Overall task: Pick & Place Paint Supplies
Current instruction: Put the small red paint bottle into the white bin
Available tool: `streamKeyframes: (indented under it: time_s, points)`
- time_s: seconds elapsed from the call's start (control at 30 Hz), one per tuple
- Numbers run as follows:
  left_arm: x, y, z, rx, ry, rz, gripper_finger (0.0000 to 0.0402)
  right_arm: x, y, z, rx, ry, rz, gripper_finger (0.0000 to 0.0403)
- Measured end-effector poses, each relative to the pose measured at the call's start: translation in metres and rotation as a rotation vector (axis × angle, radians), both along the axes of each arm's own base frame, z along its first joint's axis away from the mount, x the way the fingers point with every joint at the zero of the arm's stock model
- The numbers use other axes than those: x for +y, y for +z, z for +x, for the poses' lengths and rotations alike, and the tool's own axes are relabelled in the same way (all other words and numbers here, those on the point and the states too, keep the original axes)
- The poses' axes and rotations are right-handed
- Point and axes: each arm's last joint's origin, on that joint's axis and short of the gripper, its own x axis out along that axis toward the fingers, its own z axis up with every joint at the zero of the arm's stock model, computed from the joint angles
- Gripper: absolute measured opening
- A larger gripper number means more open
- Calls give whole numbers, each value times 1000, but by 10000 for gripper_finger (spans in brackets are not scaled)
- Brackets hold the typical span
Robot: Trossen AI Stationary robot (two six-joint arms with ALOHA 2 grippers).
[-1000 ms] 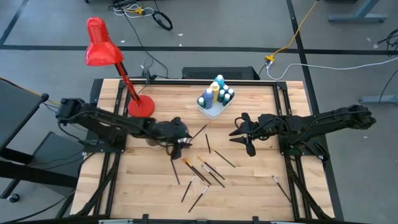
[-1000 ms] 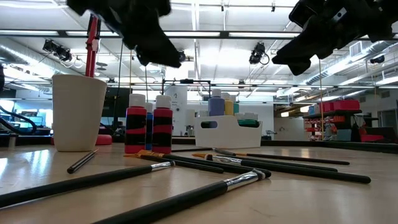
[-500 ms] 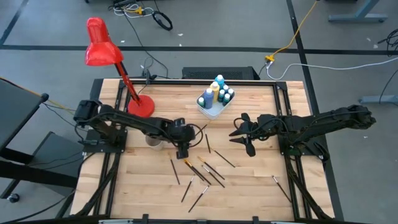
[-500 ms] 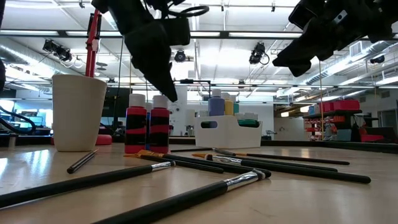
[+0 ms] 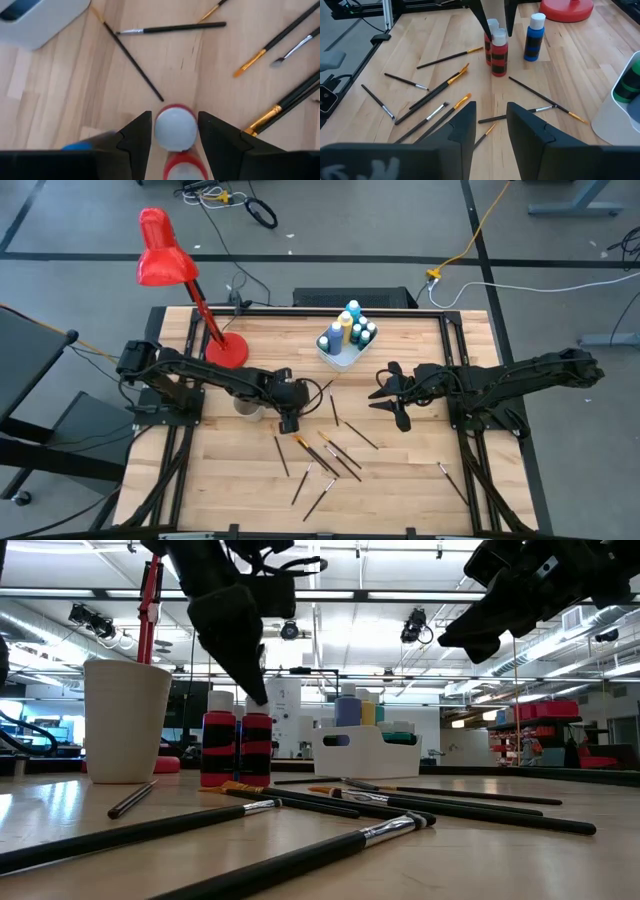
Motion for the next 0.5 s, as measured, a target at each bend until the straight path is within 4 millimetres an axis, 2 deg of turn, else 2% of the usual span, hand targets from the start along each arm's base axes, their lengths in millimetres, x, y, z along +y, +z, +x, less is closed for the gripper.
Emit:
streamKeyframes:
  time_s: [0.33,0.5]
  points:
    - [0,0,0,-3,14,-11,170,0,0,0,0,0,0,111]
    - [-1,0,0,-2,-2,-22,135,0,0,0,0,0,1,111]
